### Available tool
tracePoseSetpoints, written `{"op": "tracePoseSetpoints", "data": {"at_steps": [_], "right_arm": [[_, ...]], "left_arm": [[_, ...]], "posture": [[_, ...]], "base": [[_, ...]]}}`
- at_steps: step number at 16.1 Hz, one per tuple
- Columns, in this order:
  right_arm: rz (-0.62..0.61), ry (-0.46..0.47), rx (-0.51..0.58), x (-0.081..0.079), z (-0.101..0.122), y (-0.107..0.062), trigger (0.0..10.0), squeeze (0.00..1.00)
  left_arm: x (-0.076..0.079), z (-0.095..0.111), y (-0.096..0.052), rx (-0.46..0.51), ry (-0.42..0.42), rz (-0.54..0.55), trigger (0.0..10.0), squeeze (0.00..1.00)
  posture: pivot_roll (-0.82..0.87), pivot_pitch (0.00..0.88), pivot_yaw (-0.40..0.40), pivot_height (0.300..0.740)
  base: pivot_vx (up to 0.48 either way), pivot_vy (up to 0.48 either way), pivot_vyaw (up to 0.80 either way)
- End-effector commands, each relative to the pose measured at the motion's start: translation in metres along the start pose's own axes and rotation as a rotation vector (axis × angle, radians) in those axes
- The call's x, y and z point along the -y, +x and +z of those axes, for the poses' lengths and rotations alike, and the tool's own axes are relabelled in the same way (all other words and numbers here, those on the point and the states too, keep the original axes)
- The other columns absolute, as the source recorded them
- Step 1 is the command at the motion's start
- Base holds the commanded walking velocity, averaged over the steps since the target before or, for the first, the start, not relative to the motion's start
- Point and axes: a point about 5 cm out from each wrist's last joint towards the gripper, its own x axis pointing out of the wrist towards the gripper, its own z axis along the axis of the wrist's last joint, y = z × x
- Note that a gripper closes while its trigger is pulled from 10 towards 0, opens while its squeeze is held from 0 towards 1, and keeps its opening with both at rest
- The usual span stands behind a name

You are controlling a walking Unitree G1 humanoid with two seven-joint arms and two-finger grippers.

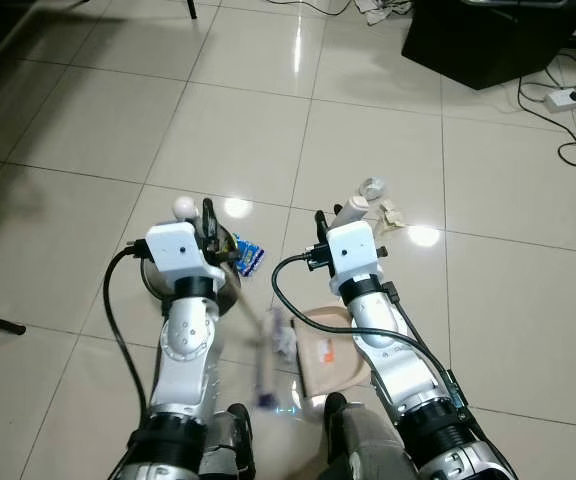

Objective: Sweep floor

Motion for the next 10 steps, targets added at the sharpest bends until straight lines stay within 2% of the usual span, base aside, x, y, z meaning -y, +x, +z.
{"op": "tracePoseSetpoints", "data": {"at_steps": [1, 3, 5, 6, 10], "right_arm": [[0.035, 0.050, -0.031, -0.011, -0.005, -0.003, 10.0, 0.00], [0.033, 0.059, -0.034, -0.011, -0.005, -0.002, 10.0, 0.00], [0.029, 0.063, -0.036, -0.009, -0.005, -0.001, 10.0, 0.00], [0.025, 0.069, -0.039, -0.005, -0.007, -0.001, 10.0, 0.00], [-0.020, 0.105, -0.069, 0.010, -0.015, -0.008, 10.0, 0.00]], "left_arm": [[0.003, 0.004, 0.002, 0.006, -0.064, 0.000, 10.0, 0.00], [0.004, 0.014, 0.006, 0.012, -0.180, 0.010, 10.0, 0.00], [0.002, 0.022, 0.008, 0.026, -0.212, -0.007, 10.0, 0.00], [-0.004, 0.029, 0.007, 0.040, -0.178, -0.043, 10.0, 0.00], [-0.017, 0.034, 0.005, 0.028, -0.048, -0.142, 10.0, 0.00]], "posture": [[-0.08, 0.333, 0.010, 0.740], [-0.08, 0.314, 0.015, 0.740], [-0.08, 0.294, 0.020, 0.740], [-0.07, 0.269, 0.024, 0.740], [-0.06, 0.214, 0.029, 0.740]], "base": [[0.000, 0.000, 0.00], [0.000, 0.000, 0.00], [0.000, 0.000, 0.00], [0.000, 0.000, 0.00], [0.000, 0.000, 0.00]]}}
